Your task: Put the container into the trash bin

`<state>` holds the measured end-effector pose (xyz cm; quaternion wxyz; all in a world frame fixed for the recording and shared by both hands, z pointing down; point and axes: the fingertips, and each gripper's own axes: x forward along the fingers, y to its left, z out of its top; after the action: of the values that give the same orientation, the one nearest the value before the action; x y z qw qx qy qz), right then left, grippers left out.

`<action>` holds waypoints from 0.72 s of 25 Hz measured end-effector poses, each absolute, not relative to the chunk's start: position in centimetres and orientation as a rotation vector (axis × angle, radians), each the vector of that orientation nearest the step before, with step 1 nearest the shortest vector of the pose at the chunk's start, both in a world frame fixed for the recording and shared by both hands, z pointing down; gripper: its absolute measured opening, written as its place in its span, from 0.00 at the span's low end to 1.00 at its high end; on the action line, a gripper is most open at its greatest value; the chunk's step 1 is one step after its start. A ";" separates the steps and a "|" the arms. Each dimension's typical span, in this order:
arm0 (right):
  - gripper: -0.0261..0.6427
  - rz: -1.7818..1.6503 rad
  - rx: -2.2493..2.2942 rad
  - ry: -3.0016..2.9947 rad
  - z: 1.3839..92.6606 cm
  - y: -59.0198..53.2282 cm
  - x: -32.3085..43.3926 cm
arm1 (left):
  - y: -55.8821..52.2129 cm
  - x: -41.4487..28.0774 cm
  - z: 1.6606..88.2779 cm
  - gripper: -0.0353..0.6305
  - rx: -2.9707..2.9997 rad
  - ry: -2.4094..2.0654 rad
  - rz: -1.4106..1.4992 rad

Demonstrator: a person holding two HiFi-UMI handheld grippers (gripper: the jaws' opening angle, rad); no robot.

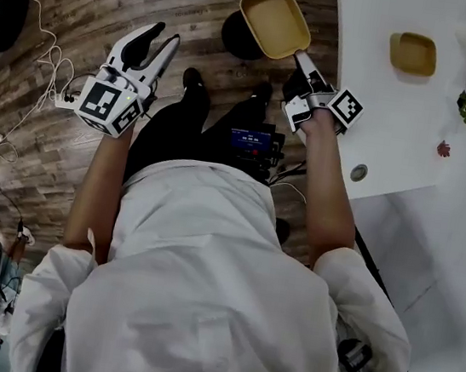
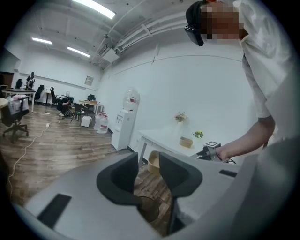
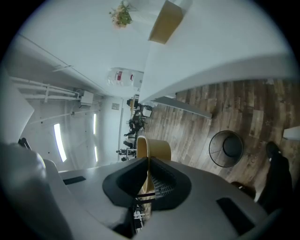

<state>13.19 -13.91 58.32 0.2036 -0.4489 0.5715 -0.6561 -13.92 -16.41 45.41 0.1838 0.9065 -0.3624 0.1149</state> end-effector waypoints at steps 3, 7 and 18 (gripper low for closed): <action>0.10 -1.881 -1.263 1.588 61.6 -12.9 11.6 | -16.6 -14.4 48.0 0.26 2.551 -0.973 0.346; 0.10 -1.897 -1.256 1.596 66.5 -12.3 10.8 | -16.5 -14.8 53.5 0.26 2.502 -0.944 0.400; 0.10 -1.932 -1.319 1.535 80.4 -10.6 11.3 | -14.2 -13.3 64.3 0.26 2.434 -0.862 0.415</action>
<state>11.28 -10.59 80.37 0.1709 -0.4646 0.5405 -0.6803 -13.28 -14.23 64.33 0.2602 0.8986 -0.3183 0.1534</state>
